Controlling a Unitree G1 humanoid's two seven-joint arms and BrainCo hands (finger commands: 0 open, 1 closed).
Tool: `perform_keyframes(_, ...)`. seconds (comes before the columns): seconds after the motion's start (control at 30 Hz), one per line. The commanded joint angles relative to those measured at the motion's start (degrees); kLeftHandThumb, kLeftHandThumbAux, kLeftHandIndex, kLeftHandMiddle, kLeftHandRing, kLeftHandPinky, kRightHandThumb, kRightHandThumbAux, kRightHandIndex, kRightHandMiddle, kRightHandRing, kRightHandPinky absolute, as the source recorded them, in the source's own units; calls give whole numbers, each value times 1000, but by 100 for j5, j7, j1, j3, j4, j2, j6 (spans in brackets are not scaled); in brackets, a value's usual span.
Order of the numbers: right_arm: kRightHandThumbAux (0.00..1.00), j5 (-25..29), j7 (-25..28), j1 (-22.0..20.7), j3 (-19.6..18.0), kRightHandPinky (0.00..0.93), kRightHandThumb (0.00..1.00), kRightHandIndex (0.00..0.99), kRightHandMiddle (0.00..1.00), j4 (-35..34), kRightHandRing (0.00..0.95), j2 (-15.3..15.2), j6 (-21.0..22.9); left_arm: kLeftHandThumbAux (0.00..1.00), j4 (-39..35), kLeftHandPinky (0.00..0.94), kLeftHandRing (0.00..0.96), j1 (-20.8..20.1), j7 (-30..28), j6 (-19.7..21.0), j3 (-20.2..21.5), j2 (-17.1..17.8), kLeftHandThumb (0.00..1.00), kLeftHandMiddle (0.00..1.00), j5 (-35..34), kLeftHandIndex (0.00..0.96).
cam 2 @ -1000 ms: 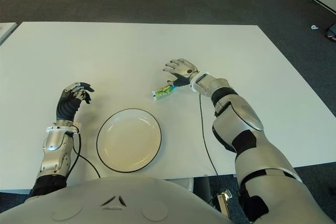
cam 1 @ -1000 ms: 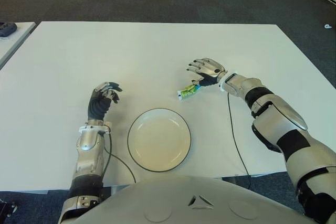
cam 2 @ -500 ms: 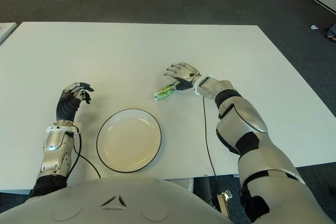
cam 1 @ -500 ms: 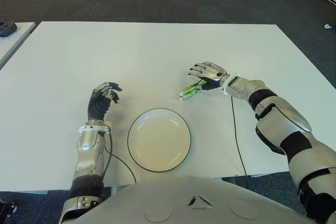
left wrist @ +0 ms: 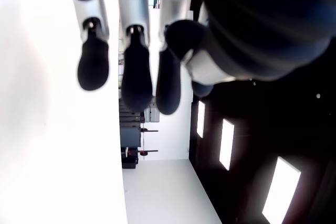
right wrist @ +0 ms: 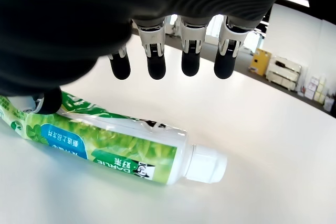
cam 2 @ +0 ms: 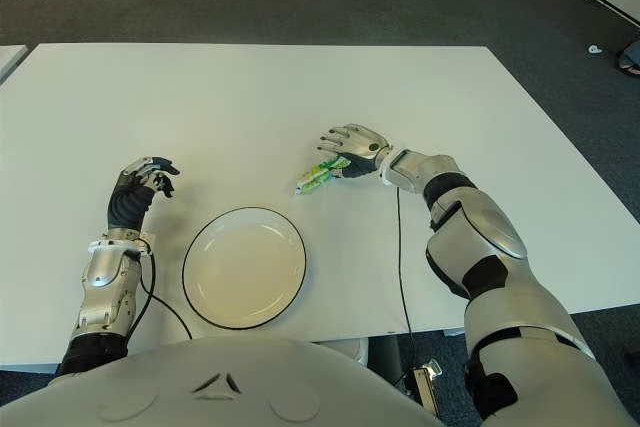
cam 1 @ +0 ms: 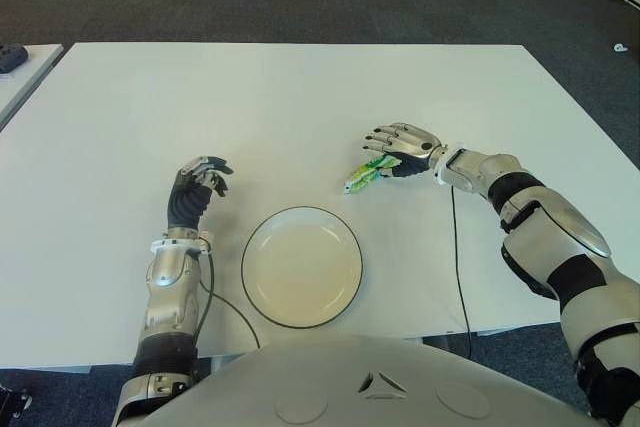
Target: Put the toothpaste on the table into the plate.
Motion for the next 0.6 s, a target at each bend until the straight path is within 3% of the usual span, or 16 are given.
perform_keyframes(0.03, 162, -52, 48, 92, 58, 0, 543, 0, 0, -43, 0, -37, -94, 673, 14, 647, 655, -26, -14, 132, -19, 19, 837, 494, 8, 432)
perform_keyframes(0.6, 152, -323, 29, 143, 312, 0, 535, 0, 0, -33, 0, -133, -81, 671, -16, 690, 678, -30, -153, 99, -7, 34, 838, 510, -90, 430)
